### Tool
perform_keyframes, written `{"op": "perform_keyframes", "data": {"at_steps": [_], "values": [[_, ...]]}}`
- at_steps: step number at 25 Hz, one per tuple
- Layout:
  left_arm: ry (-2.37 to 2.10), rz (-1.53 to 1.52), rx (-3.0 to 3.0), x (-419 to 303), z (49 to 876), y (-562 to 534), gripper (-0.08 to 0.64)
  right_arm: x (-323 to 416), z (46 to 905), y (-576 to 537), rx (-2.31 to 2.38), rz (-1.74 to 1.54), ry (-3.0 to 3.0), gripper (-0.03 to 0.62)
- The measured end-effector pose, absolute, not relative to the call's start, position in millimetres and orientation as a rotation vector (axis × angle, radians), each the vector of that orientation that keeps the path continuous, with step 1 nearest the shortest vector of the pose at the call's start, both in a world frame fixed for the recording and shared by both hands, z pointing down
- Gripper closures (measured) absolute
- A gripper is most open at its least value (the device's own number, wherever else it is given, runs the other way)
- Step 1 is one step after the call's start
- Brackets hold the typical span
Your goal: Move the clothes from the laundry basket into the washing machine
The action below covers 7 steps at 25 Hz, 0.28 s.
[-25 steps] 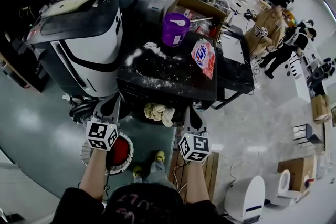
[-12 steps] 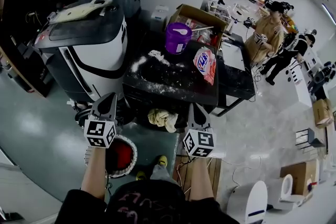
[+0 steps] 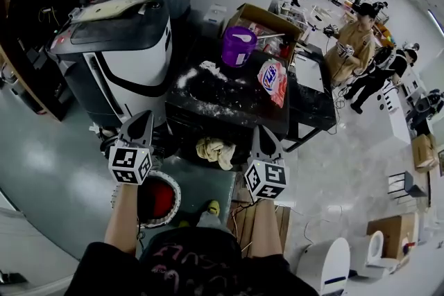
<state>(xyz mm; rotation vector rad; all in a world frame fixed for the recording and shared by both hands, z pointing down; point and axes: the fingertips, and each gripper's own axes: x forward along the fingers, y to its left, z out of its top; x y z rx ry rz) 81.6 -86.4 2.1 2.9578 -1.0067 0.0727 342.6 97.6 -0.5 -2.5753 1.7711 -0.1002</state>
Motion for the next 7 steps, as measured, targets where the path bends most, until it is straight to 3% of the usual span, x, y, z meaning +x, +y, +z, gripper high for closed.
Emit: {"op": "perform_keyframes", "data": {"at_steps": [7], "values": [[-1.007, 0.040, 2.957, 72.0, -7.7, -84.2, 0.549, 340.7, -10.7, 100.0, -2.575, -0.083, 1.765, 0.589]]}}
